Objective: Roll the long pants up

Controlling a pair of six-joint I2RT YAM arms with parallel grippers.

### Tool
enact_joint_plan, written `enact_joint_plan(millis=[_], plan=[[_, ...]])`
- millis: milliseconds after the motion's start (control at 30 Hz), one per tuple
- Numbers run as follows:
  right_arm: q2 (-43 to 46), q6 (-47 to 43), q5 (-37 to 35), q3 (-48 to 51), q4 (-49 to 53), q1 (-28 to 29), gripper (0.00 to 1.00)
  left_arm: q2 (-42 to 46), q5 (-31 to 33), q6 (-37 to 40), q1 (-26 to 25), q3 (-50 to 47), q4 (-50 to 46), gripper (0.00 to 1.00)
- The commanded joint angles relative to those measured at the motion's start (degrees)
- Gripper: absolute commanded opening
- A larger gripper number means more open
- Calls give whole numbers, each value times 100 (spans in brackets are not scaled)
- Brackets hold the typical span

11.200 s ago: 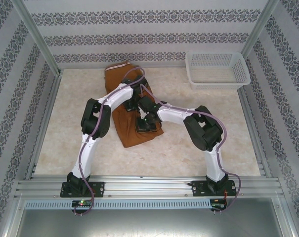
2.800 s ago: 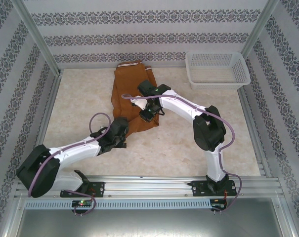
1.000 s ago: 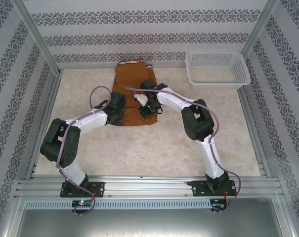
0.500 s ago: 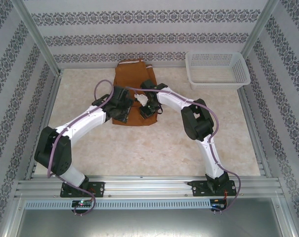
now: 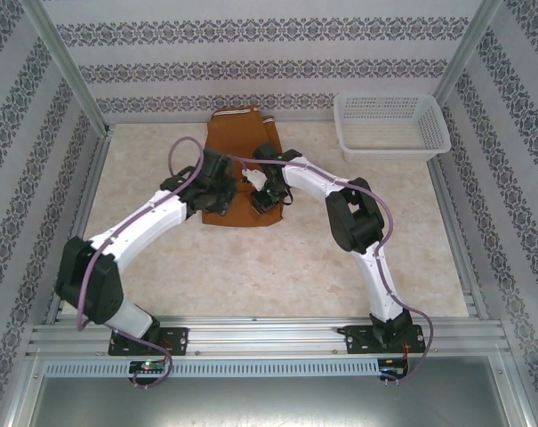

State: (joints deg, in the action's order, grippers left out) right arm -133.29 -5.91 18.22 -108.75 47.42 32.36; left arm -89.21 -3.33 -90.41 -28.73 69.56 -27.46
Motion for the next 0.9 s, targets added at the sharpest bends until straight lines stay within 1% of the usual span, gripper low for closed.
enact_joint_plan(millis=[0, 67, 233, 367, 467, 567, 633, 667, 767, 800, 833, 867], plan=[[-145, -76, -135, -17, 112, -143, 0, -299, -157, -82, -152, -109, 200, 0], [-98, -72, -117, 11, 117, -159, 0, -453, 46, -71, -122, -145, 156, 0], [25, -103, -181, 142, 118, -182, 0, -814, 896, 153, 17, -75, -180, 0], [133, -121, -214, 322, 67, -194, 0, -963, 1910, 280, 158, -130, -325, 0], [205, -95, -146, 412, -5, -188, 0, -1154, 2462, 488, 268, -252, 65, 6], [276, -93, -144, 450, -42, -160, 3, -1508, 2504, 681, 411, -224, 453, 21], [343, -127, -166, 479, -24, -126, 7, -1765, 2418, 713, 470, -103, 483, 27], [406, -160, -175, 497, -21, -106, 13, -1881, 2362, 733, 495, -12, 458, 28], [739, -316, -318, 675, -69, 16, 57, -2098, 2239, 777, 499, 155, 365, 29], [910, -352, -497, 770, -103, 90, 67, -2124, 2217, 779, 508, 159, 388, 29], [1057, -377, -704, 849, -131, 167, 74, -2147, 2208, 772, 509, 155, 399, 29], [1262, -416, -941, 927, -151, 260, 79, -2161, 2191, 771, 525, 150, 399, 29]])
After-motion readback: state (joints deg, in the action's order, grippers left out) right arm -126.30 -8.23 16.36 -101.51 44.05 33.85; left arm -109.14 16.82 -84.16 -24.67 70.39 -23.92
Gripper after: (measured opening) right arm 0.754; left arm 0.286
